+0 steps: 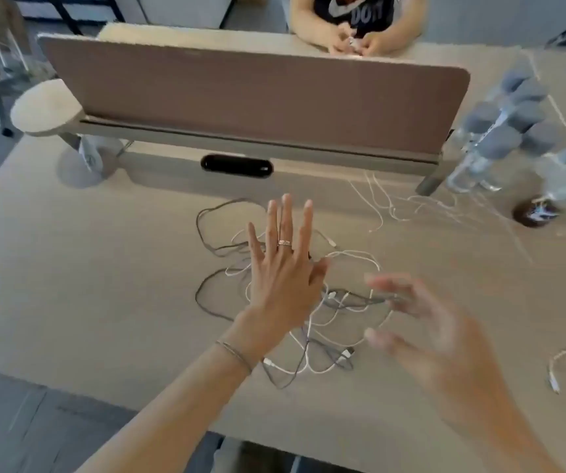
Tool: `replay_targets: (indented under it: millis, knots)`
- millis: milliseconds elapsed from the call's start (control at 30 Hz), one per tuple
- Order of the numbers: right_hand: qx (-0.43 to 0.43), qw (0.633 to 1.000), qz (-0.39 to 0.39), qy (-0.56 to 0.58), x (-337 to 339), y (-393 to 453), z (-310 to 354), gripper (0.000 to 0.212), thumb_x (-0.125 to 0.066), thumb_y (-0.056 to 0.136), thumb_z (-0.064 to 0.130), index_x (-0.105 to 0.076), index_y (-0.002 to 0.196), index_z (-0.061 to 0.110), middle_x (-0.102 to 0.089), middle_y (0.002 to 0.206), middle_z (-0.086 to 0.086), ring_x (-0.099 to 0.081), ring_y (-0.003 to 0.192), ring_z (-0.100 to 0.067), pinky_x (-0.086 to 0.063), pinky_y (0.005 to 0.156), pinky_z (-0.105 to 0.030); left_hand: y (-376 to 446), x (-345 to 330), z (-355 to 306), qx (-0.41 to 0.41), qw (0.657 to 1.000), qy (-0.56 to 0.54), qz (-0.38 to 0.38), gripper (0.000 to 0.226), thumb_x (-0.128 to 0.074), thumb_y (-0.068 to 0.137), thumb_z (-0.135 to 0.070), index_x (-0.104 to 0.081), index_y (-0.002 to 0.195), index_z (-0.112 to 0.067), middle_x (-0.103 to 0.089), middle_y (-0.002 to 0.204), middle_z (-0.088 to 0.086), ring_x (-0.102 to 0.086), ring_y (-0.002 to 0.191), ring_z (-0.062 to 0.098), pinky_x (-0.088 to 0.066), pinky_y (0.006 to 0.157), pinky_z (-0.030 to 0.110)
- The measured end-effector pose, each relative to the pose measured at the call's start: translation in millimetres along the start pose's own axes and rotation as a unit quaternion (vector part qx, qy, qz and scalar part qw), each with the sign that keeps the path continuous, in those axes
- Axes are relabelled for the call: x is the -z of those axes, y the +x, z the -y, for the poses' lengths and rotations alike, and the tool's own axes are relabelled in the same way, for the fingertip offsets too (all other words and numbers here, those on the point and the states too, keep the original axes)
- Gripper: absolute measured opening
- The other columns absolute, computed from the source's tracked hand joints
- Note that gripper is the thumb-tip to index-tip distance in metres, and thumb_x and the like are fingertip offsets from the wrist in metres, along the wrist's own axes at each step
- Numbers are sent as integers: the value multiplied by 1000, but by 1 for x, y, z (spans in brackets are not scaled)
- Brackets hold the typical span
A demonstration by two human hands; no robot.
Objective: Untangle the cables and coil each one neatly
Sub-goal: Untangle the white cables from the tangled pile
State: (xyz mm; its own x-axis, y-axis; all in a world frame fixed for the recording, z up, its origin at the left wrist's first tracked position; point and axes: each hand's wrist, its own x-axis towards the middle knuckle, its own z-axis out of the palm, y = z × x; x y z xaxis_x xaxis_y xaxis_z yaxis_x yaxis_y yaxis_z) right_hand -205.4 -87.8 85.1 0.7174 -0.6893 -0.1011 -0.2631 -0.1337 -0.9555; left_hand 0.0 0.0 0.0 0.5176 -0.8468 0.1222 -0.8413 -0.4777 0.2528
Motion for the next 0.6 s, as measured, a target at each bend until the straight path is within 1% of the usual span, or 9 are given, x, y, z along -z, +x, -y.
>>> replay_targets:
  millis: [33, 67, 133, 200, 267, 300, 367, 500, 600]
  knots:
    - [-30, 998, 22, -51, -33, -14, -21, 61, -81, 74, 5, -63, 110, 51, -66, 120, 27, -60, 117, 1, -44, 99, -27, -12, -13, 1, 10, 1000, -2, 26, 81, -35, 98, -48, 8, 160, -19, 17, 167, 12, 18, 153, 32, -2, 120, 64]
    - [-23, 993, 11, -113, -47, -17, -51, 65, -80, 72, 3, -60, 108, 54, -62, 120, 29, -59, 117, 2, -43, 99, -24, -22, -28, 2, 10, 999, -15, 41, 81, -38, 98, -46, 6, 160, -20, 15, 167, 11, 17, 153, 32, -3, 120, 64]
    - [-46, 975, 73, -207, -77, -40, -118, 73, -77, 65, 2, -55, 106, 58, -54, 124, 32, -58, 118, -1, -45, 97, -19, -53, -71, 7, -6, 997, -32, 71, 79, -43, 97, -40, -2, 161, -19, 9, 168, 12, 13, 154, 32, -9, 119, 64]
    - [-35, 963, 102, -246, -94, -53, -174, 77, -81, 54, 5, -57, 113, 48, -50, 128, 26, -62, 116, -15, -52, 94, -27, -73, -110, 7, -24, 994, -50, 94, 79, -48, 93, -35, -11, 161, -17, 3, 168, 15, 9, 154, 33, -13, 118, 65]
    - [-7, 952, 111, -284, -105, -59, -204, 80, -84, 49, 4, -58, 117, 37, -54, 129, 11, -60, 113, -22, -53, 92, -31, -79, -141, 11, -32, 993, -54, 98, 78, -50, 92, -32, -14, 160, -17, 1, 168, 16, 9, 154, 32, -14, 118, 65]
    - [5, 947, 114, -300, -111, -57, -214, 76, -83, 49, 5, -62, 116, 33, -57, 128, 7, -57, 112, -22, -49, 93, -32, -79, -154, 14, -32, 992, -62, 101, 78, -51, 93, -31, -14, 160, -17, 1, 168, 16, 10, 154, 32, -13, 118, 65]
    - [49, 938, 83, -334, -116, -46, -232, 59, -78, 56, 8, -69, 112, 25, -61, 124, 4, -55, 107, -25, -46, 90, -34, -76, -174, 19, -35, 993, -75, 81, 76, -52, 93, -29, -17, 160, -17, 0, 168, 15, 10, 154, 31, -11, 119, 64]
    - [150, 923, 24, -352, -113, -24, -250, 28, -67, 78, 14, -74, 105, 17, -66, 113, 1, -60, 95, -30, -50, 79, -42, -56, -187, 29, -64, 991, -119, 22, 68, -50, 94, -25, -27, 157, -14, -4, 168, 14, 6, 155, 30, -9, 121, 61]
    - [206, 907, -13, -367, -111, -15, -267, 18, -62, 88, 20, -76, 99, 14, -68, 107, -3, -61, 93, -32, -51, 76, -44, -43, -195, 40, -79, 986, -149, -12, 63, -49, 96, -24, -31, 156, -15, -8, 168, 12, 4, 155, 28, -12, 122, 57]
